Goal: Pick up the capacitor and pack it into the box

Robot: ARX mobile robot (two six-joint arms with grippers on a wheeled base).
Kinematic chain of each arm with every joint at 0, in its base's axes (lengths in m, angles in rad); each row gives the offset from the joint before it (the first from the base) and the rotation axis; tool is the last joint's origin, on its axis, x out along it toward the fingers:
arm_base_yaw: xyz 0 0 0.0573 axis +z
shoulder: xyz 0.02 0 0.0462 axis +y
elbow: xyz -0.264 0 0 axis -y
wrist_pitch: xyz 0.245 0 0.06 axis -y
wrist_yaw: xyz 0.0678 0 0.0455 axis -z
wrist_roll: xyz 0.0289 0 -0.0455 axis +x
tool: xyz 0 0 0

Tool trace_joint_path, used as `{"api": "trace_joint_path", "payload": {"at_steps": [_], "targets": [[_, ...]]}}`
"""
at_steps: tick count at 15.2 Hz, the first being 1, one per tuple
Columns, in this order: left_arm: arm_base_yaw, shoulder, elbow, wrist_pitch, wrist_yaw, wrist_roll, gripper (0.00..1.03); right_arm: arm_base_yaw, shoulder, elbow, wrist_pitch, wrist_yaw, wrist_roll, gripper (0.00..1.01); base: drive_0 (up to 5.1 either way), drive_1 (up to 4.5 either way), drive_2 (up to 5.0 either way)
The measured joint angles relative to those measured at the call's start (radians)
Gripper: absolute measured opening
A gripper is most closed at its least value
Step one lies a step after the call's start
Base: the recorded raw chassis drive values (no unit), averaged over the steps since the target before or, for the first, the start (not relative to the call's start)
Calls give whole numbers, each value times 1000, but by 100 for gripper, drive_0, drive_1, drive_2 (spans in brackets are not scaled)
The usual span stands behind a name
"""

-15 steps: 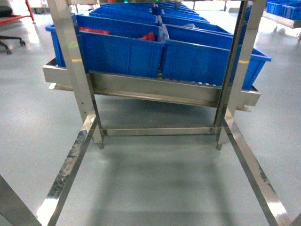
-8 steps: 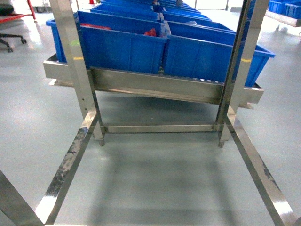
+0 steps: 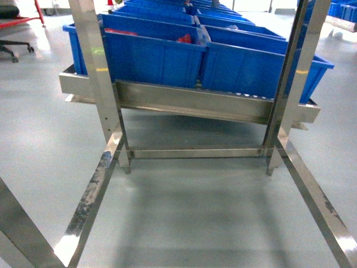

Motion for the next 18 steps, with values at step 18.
{"api": "trace_joint_path", "payload": {"at_steps": [18], "targets": [[0, 0, 0, 0, -1, 0, 44, 0, 0, 0, 3, -2, 0, 98, -489, 256, 256]]}}
